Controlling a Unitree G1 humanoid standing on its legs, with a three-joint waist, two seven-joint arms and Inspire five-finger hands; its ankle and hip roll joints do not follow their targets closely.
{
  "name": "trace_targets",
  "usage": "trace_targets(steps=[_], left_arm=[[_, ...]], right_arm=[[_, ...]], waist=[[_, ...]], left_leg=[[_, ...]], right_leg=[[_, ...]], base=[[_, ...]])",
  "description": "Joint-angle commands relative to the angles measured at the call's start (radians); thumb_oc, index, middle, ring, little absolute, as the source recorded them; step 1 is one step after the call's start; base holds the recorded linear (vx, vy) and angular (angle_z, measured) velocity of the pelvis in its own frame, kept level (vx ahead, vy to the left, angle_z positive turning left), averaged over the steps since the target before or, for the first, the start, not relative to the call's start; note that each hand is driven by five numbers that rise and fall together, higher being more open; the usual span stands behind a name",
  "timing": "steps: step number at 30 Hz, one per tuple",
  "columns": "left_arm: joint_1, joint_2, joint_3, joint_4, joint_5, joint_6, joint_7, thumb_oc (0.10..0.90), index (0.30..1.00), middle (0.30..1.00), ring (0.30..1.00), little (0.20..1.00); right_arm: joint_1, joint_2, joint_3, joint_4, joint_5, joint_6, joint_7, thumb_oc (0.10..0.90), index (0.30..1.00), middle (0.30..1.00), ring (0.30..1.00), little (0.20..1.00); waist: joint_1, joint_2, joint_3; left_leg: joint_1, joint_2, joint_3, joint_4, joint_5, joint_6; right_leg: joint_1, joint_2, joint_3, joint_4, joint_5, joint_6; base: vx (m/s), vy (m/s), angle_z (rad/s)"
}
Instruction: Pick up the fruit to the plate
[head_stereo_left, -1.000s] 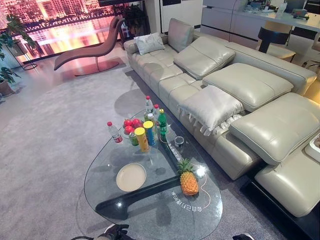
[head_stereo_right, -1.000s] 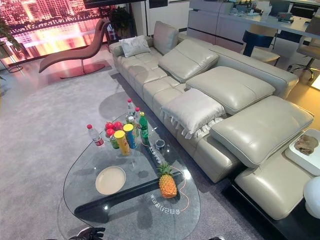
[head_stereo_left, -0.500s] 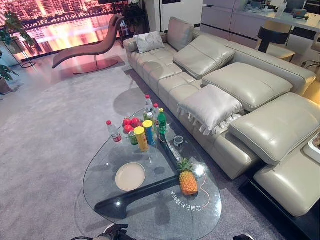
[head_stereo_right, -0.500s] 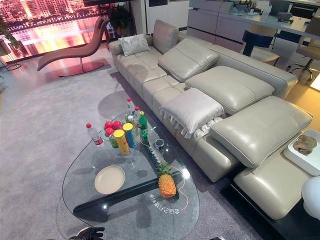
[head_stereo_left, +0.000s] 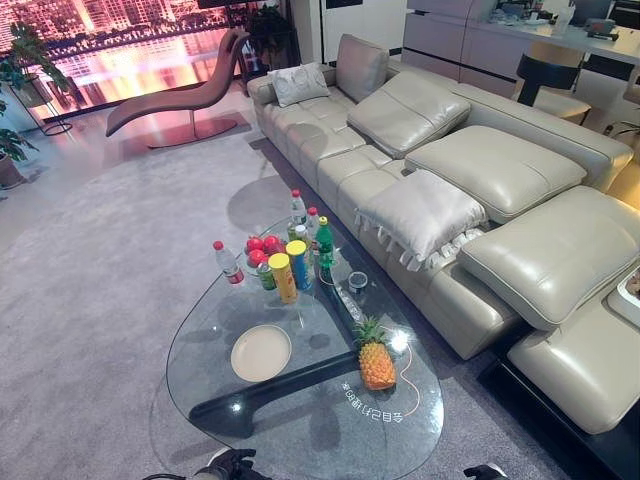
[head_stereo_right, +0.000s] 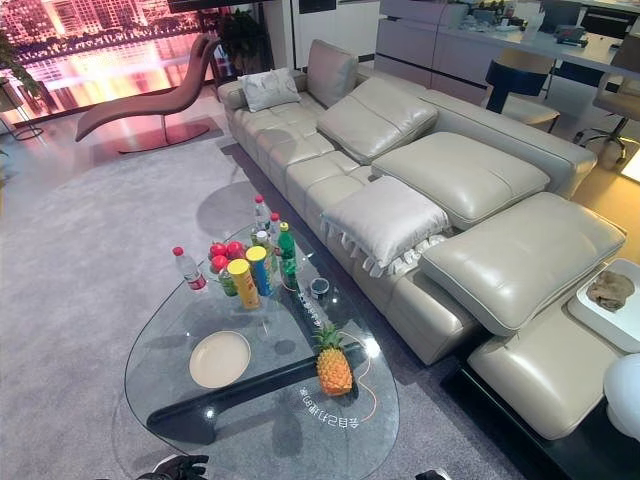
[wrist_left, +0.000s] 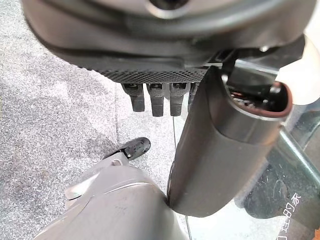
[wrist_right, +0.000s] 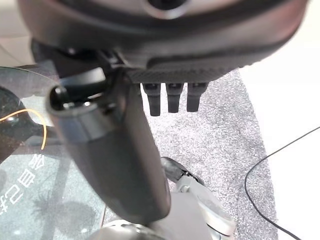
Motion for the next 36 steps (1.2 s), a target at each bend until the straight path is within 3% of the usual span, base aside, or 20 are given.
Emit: trace_targets(steps=[1, 4, 13, 16, 17, 20, 23, 30, 36], left_arm=[[-0.075, 0.006, -0.016, 0.054, -0.015, 0.001, 0.017, 0.8, 0.9, 0.9, 0.9, 0.9], [-0.069, 0.014, -0.017, 0.039, -0.041, 0.004, 0.024, 0.8, 0.9, 0.9, 0.9, 0.9], [-0.096, 0.047, 0.008, 0.004, -0.16, -0.01, 0.017, 0.8, 0.9, 0.9, 0.9, 0.9], [-0.101, 0.054, 0.012, -0.001, -0.178, -0.015, -0.009, 0.8, 0.9, 0.9, 0.9, 0.9], [-0.12, 0.064, 0.009, -0.006, -0.233, -0.024, -0.063, 0.8, 0.9, 0.9, 0.9, 0.9], [-0.158, 0.075, -0.001, -0.021, -0.299, -0.039, -0.078, 0.8, 0.9, 0.9, 0.9, 0.9], [-0.221, 0.102, 0.003, -0.054, -0.443, -0.04, -0.121, 0.8, 0.9, 0.9, 0.9, 0.9], [-0.256, 0.118, 0.06, -0.148, -0.698, -0.074, -0.089, 0.8, 0.9, 0.9, 0.9, 0.9], [-0.28, 0.106, 0.113, -0.202, -0.827, -0.147, 0.015, 0.8, 0.9, 0.9, 0.9, 0.9]], right_arm=[[-0.091, -0.014, 0.005, 0.04, 0.027, 0.009, -0.016, 0.8, 0.9, 0.9, 0.9, 0.9], [-0.088, -0.027, 0.008, 0.026, 0.027, 0.022, -0.016, 0.8, 0.9, 0.9, 0.9, 0.9], [-0.114, -0.076, 0.0, 0.034, 0.023, 0.01, -0.043, 0.8, 0.9, 0.9, 0.9, 0.9], [-0.125, -0.086, -0.003, 0.031, 0.027, 0.006, -0.045, 0.8, 0.9, 0.9, 0.9, 0.9], [-0.153, -0.108, -0.003, 0.026, 0.023, 0.007, -0.048, 0.8, 0.9, 0.9, 0.9, 0.9], [-0.191, -0.133, 0.0, 0.015, 0.047, -0.004, -0.067, 0.8, 0.9, 0.9, 0.9, 0.9], [-0.244, -0.156, 0.002, -0.002, 0.095, -0.044, -0.129, 0.8, 0.9, 0.9, 0.9, 0.9], [-0.285, -0.169, -0.065, -0.087, 0.181, -0.188, -0.342, 0.8, 0.9, 0.9, 0.9, 0.9], [-0.327, -0.168, -0.101, -0.15, 0.186, -0.258, -0.471, 0.8, 0.9, 0.9, 0.9, 0.9]], waist=[[0.013, -0.015, 0.063], [0.011, -0.011, 0.088], [-0.001, 0.017, 0.274], [-0.001, 0.019, 0.3], [0.001, 0.02, 0.345], [0.006, 0.02, 0.396], [0.003, 0.019, 0.449], [-0.002, 0.005, 0.451], [-0.003, 0.013, 0.451]], left_leg=[[0.035, 0.017, 0.018, 0.006, -0.055, -0.007], [0.011, 0.015, 0.017, 0.006, -0.045, -0.008], [-0.148, -0.032, -0.015, 0.006, -0.011, 0.015], [-0.169, -0.043, -0.024, 0.006, -0.011, 0.021], [-0.207, -0.061, -0.039, 0.006, -0.01, 0.029], [-0.262, -0.066, -0.056, 0.014, 0.01, 0.03], [-0.357, -0.063, -0.065, 0.114, 0.004, 0.025], [-0.65, -0.058, -0.073, 0.386, -0.049, 0.025], [-0.794, -0.066, -0.079, 0.491, -0.077, 0.035]], right_leg=[[-0.017, -0.048, -0.047, 0.016, 0.022, 0.014], [-0.044, -0.051, -0.04, 0.017, 0.032, 0.016], [-0.227, -0.06, 0.005, 0.014, 0.093, 0.008], [-0.252, -0.056, 0.017, 0.015, 0.099, 0.006], [-0.303, -0.048, 0.035, 0.025, 0.106, 0.004], [-0.369, -0.035, 0.056, 0.065, 0.098, -0.007], [-0.457, -0.029, 0.066, 0.15, 0.079, -0.023], [-0.739, -0.034, 0.071, 0.391, 0.026, -0.029], [-0.88, -0.021, 0.087, 0.505, -0.004, -0.037]], base=[[0.06, -0.009, 0.0], [0.0, 0.007, 0.0], [-0.07, 0.022, 0.02], [-0.05, 0.003, -0.03], [-0.05, 0.004, -0.14], [-0.07, -0.002, -0.1], [-0.14, -0.024, -0.16], [-0.1, -0.051, 0.05], [-0.07, -0.019, 0.06]])
